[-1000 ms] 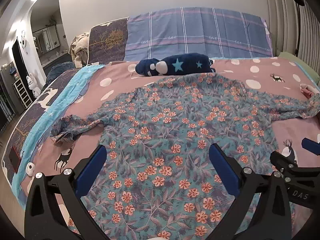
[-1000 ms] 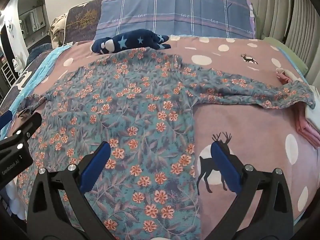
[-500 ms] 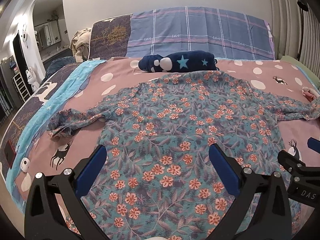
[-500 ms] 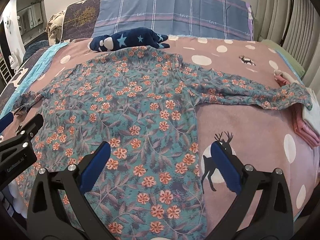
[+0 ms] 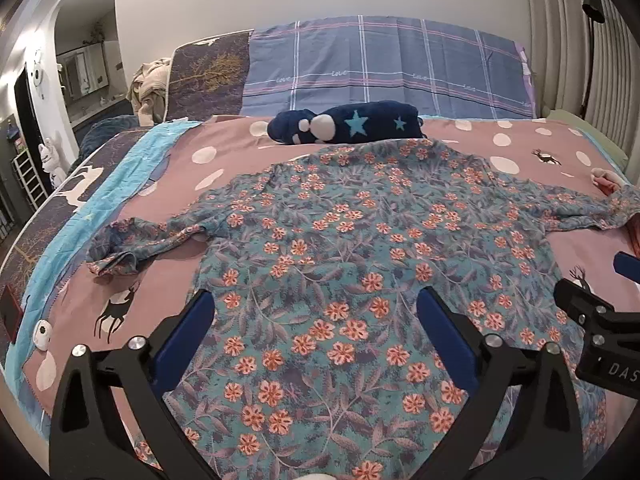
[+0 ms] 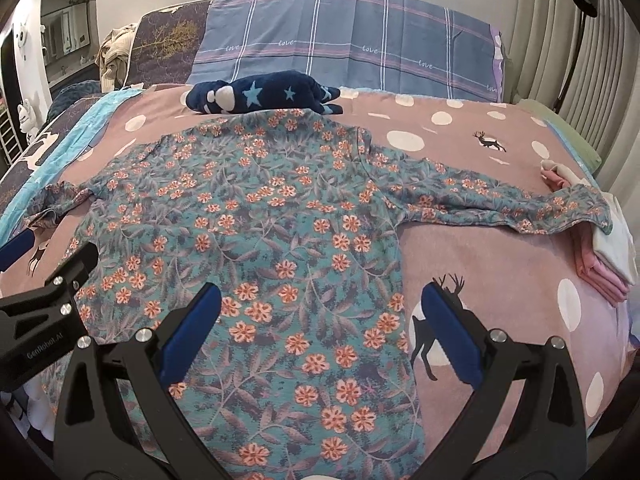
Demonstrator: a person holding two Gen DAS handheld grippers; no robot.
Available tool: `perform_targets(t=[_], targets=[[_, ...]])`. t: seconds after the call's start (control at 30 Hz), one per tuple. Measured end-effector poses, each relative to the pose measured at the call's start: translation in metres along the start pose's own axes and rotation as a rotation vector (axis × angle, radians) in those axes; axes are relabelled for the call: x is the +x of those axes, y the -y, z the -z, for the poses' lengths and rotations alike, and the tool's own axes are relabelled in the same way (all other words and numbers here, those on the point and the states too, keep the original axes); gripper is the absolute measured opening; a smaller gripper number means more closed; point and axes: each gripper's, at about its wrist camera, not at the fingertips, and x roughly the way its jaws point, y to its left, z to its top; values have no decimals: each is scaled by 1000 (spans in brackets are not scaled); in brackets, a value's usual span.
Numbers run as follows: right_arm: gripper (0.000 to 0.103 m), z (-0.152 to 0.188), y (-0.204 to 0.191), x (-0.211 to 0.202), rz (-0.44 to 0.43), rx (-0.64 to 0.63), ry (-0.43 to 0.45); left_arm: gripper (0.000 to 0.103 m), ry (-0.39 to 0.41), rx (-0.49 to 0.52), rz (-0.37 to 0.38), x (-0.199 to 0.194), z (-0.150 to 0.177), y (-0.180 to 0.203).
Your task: Fold small clothes
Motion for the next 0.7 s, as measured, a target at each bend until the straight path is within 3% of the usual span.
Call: perform_targets(t=[0.33,0.7], targets=[[101,1,-5,-6,7,2,28,94,-19,-10,16,1,7,-6],[101,2,-6,-10,6,9,57,94,39,-18,9,-10,8,-10]])
